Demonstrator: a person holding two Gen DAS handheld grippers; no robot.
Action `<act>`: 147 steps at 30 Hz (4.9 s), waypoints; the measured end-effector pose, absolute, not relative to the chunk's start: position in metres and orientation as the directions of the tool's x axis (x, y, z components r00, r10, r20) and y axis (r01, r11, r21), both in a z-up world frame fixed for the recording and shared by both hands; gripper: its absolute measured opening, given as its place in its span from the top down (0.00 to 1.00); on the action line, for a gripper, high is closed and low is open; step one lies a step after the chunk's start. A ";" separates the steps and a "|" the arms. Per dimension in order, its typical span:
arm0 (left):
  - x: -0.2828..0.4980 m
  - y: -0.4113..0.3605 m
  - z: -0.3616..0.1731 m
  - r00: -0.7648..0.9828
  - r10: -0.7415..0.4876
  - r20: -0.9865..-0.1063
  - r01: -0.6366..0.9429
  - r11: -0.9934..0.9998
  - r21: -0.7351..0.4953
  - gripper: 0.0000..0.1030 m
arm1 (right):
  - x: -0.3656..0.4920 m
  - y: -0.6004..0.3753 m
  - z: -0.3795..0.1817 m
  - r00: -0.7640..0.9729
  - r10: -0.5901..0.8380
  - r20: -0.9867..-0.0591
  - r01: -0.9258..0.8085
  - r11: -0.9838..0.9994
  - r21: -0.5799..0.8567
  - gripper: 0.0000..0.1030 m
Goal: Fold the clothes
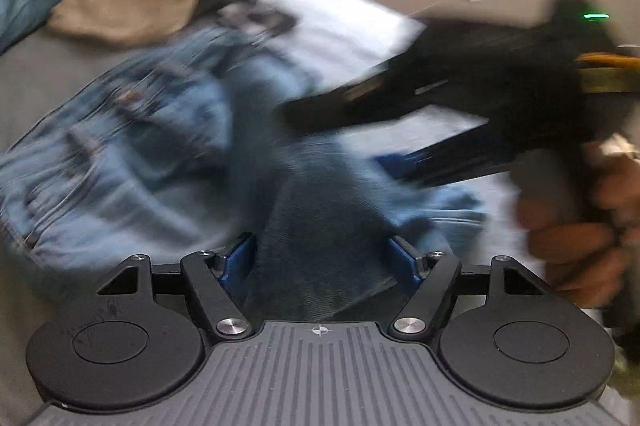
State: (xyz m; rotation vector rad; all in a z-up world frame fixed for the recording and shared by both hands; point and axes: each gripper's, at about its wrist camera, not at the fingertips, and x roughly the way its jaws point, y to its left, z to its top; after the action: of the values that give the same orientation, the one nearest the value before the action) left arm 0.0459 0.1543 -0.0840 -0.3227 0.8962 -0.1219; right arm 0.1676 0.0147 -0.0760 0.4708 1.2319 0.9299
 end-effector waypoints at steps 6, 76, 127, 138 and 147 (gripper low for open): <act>0.049 0.166 -0.098 0.603 -0.228 -0.765 -0.091 0.933 -0.349 0.31 | 0.156 -0.108 -0.046 0.286 0.847 -0.448 -0.240 0.516 0.822 0.23; -0.018 0.272 -0.068 0.670 0.032 -0.742 -0.383 0.871 -0.309 0.31 | 0.162 -0.095 0.151 0.738 0.607 -0.296 -0.580 0.794 0.181 0.21; -0.030 0.316 -0.105 0.789 -0.042 -0.613 -0.356 0.782 -0.512 0.42 | 0.304 -0.032 0.013 0.568 0.345 -0.748 -0.400 0.909 0.116 0.58; 0.060 0.322 -0.130 0.775 -0.044 -0.630 -0.383 0.760 -0.525 0.52 | 0.255 0.142 -0.024 0.267 0.554 -0.789 -0.752 0.631 0.188 0.58; 0.080 0.312 -0.146 0.756 0.024 -0.655 -0.402 0.806 -0.435 0.61 | 0.265 0.230 -0.106 0.255 0.412 -0.875 -0.815 0.579 0.035 0.61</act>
State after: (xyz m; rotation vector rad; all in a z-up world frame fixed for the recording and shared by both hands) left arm 0.0799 0.3115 -0.1459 -0.5974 0.6819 0.2479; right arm 0.2653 0.2299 -0.1059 -0.4781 0.9973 0.8765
